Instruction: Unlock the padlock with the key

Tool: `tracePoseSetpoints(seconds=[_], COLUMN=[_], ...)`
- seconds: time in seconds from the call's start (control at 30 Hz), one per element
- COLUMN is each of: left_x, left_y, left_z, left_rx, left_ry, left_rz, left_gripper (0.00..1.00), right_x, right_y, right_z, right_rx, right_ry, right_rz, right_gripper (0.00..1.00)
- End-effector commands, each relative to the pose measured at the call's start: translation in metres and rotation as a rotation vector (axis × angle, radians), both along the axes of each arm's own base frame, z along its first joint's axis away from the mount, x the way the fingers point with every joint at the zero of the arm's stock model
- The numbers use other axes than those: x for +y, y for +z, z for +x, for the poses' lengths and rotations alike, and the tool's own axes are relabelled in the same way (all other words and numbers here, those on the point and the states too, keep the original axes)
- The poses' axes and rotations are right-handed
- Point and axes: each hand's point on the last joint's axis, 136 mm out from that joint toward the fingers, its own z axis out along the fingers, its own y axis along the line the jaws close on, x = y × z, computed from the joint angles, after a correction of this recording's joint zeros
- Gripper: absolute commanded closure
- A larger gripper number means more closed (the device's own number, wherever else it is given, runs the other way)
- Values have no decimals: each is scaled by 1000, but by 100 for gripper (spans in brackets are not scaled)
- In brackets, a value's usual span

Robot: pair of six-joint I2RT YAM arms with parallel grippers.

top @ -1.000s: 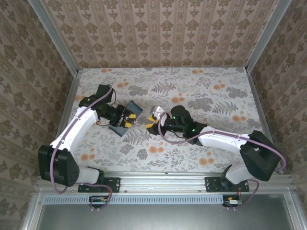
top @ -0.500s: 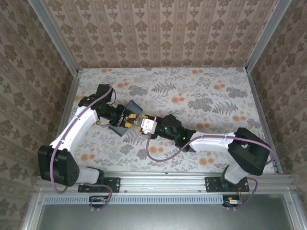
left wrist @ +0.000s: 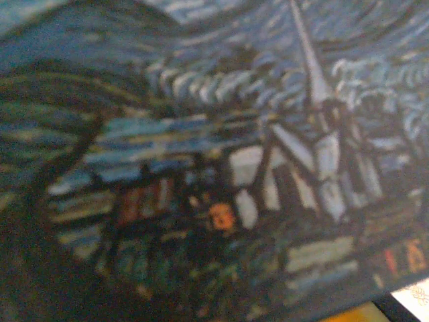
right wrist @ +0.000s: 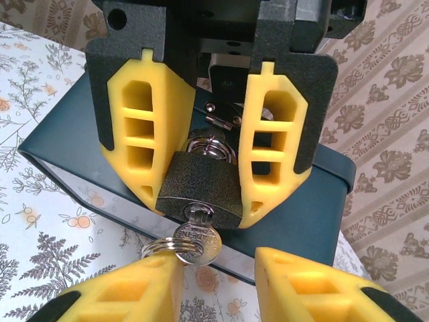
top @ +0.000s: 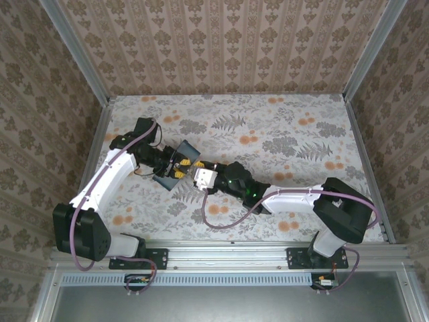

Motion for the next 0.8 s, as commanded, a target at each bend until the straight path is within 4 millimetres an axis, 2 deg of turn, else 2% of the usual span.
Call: tracePoseSetpoints(seconds=[0.0, 0.17, 0.53, 0.77], left_x=[-6, -8, -11, -15], left_y=[15, 12, 11, 10], left_z=[7, 7, 8, 9], left_rx=[-50, -42, -39, -34], left_ry=[-24, -27, -27, -31], left_rz=[-35, -29, -28, -33], left_gripper=[100, 100, 100, 100], right_x=[9, 9, 9, 14], right_y=[22, 28, 40, 40], right_z=[4, 4, 4, -2], right_rx=[-59, -59, -86, -81], right_ry=[-6, -18, -37, -6], right_rz=[43, 66, 98, 89], right_gripper=[70, 75, 69, 77])
